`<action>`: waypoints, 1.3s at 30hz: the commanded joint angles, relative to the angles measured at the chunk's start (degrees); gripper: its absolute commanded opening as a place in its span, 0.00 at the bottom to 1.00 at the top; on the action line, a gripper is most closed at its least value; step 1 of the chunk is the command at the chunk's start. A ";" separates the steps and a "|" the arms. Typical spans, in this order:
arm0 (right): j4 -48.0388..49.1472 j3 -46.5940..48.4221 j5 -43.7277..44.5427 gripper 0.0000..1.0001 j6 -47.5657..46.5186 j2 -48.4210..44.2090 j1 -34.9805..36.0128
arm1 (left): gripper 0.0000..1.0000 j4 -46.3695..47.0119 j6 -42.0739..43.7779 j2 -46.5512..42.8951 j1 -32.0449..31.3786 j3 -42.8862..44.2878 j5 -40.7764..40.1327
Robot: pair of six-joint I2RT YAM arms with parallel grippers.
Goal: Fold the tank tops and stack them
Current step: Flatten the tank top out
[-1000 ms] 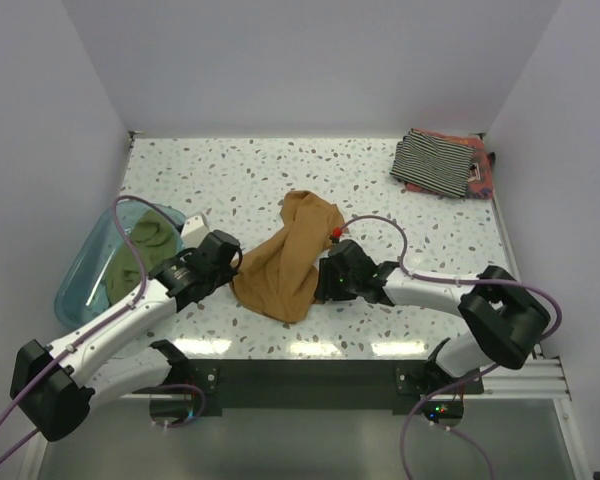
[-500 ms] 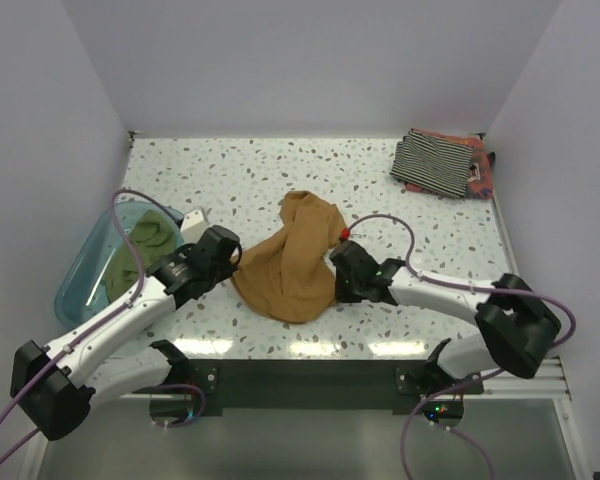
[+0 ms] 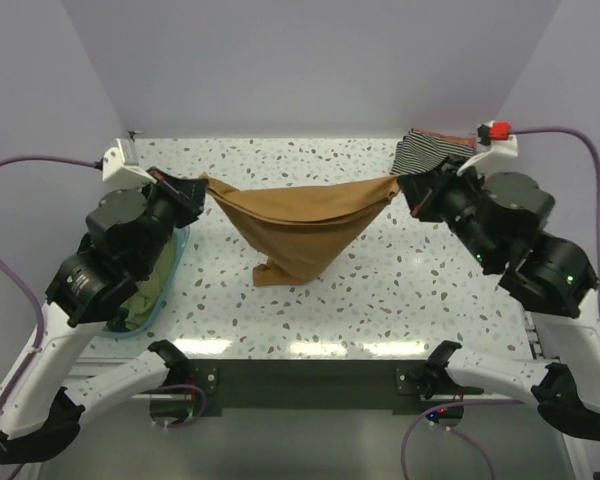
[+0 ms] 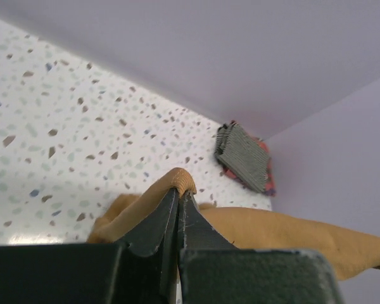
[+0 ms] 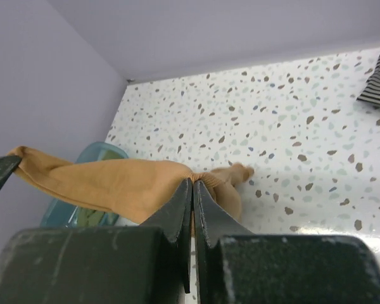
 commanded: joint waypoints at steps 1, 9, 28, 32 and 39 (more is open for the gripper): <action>-5.39 7.66 4.36 0.00 -5.28 1.59 -0.15 | 0.00 7.29 5.13 -0.08 0.41 6.66 3.08; -1.00 16.91 9.02 0.00 -12.31 10.97 -2.41 | 0.00 15.11 8.30 6.15 0.41 13.27 -2.25; 13.05 51.49 -34.67 0.00 -5.28 46.17 -31.44 | 0.00 29.61 9.45 50.76 25.19 58.65 36.92; 14.30 35.40 -34.40 0.00 -5.29 39.57 -31.44 | 0.00 37.70 9.27 39.76 26.68 36.07 36.14; 16.75 -11.69 -33.26 0.00 -1.51 24.82 -31.44 | 0.00 42.18 -2.91 20.27 26.77 -15.24 36.57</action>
